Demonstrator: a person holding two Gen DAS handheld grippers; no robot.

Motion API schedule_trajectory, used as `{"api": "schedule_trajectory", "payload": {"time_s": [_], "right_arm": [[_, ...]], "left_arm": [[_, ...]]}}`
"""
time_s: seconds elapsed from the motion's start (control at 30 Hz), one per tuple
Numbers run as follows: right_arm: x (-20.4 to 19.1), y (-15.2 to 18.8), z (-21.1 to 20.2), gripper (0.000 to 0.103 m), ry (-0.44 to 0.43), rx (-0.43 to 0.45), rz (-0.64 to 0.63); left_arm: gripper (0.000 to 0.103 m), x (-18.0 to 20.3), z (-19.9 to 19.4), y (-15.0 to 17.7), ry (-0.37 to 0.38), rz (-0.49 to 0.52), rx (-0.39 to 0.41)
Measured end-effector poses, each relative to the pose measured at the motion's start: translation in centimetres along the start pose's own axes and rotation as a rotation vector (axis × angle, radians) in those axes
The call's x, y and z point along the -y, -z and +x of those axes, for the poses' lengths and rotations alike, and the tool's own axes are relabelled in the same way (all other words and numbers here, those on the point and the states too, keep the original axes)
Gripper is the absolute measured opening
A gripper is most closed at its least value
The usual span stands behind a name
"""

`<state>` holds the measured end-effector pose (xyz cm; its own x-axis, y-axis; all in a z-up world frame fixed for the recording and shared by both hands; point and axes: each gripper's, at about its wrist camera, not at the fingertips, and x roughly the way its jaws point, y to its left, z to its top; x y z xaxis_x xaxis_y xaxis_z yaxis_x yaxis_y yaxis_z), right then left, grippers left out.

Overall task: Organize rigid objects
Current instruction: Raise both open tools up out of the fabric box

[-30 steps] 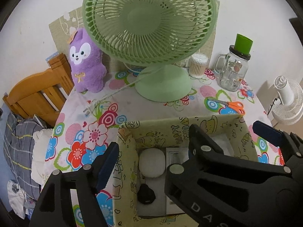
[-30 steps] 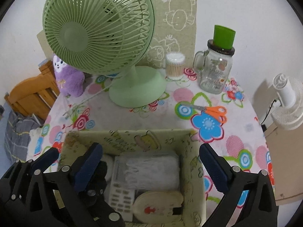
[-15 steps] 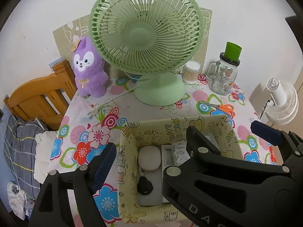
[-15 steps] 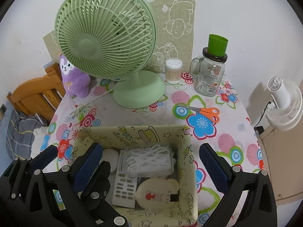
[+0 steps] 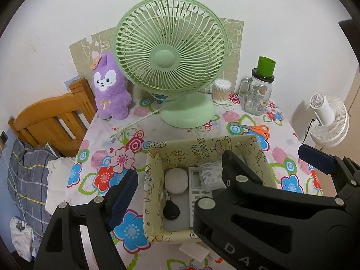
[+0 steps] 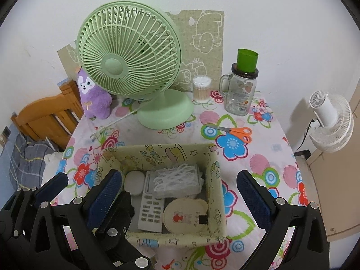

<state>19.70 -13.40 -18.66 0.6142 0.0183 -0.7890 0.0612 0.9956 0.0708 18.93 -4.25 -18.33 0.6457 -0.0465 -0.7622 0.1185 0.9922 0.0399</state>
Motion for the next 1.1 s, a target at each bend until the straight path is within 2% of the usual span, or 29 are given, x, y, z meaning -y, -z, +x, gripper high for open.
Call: {"api": "schedule_trajectory", "payload": {"time_s": [0.67,1.1], "right_arm": [[0.3,1.9,-4.1,0.103,-0.004,0.014,-0.004],[1.1,4.2,-5.6,0.103,0.008,-0.001,-0.006]], "left_arm": [[0.085,0.5,-4.1,2.0,-0.011,-0.010,0.025],[0.085,1.5,-5.4,4.1,-0.004,-0.012,0.006]]}}
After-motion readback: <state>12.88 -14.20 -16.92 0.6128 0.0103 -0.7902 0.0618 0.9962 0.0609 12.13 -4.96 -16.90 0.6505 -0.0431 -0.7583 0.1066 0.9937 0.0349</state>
